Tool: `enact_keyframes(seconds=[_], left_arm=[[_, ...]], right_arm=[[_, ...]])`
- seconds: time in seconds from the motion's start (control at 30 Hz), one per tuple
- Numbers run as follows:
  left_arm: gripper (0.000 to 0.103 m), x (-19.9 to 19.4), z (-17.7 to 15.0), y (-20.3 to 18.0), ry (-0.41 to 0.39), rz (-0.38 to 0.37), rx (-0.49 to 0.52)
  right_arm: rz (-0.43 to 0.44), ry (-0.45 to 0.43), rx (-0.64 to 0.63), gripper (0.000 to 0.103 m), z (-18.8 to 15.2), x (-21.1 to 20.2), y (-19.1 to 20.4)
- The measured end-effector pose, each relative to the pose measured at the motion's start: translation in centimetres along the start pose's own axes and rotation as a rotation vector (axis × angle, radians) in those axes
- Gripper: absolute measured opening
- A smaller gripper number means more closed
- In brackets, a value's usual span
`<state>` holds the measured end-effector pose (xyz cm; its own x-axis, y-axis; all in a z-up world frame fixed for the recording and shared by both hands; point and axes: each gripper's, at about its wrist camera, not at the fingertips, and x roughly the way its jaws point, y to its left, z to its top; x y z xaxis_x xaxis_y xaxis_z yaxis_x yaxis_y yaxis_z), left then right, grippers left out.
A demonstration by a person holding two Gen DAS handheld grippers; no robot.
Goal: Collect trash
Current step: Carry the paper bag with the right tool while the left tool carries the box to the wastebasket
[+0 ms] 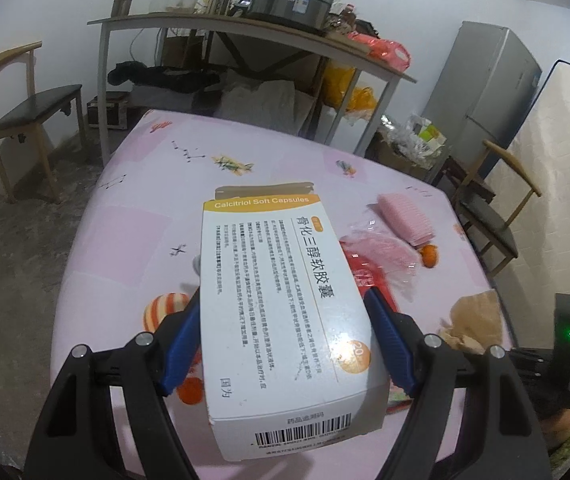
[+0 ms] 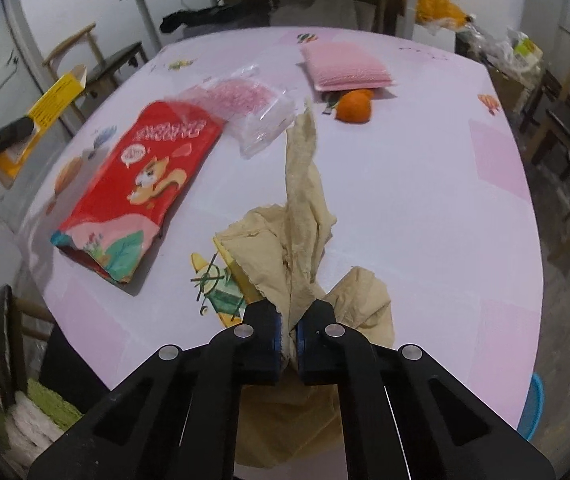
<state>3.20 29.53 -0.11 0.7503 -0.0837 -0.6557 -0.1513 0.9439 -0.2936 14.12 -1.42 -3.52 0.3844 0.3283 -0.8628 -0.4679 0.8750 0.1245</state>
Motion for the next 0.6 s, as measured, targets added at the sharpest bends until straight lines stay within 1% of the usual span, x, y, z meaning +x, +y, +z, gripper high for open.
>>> enact_keyframes(seconds=[0.23,0.4,0.6], left_arm=[[0.075,-1.5,-0.1,-3.1,-0.009,-0.076,0.024],[0.075,-1.5,-0.2,-6.7,0.004,-0.157,0.048],[0.075,-1.2,-0.4,-11.4,0.013,-0.251,0.082]], right_arm=[[0.024,-0.093,0.067,0.004,-0.2,-3.7,-1.4],[0.030,-0.174,0.122,0.004,-0.6,-7.0,-3.2],[0.013,-0.223,0.197,0.004,-1.4,-9.5,-5.7]])
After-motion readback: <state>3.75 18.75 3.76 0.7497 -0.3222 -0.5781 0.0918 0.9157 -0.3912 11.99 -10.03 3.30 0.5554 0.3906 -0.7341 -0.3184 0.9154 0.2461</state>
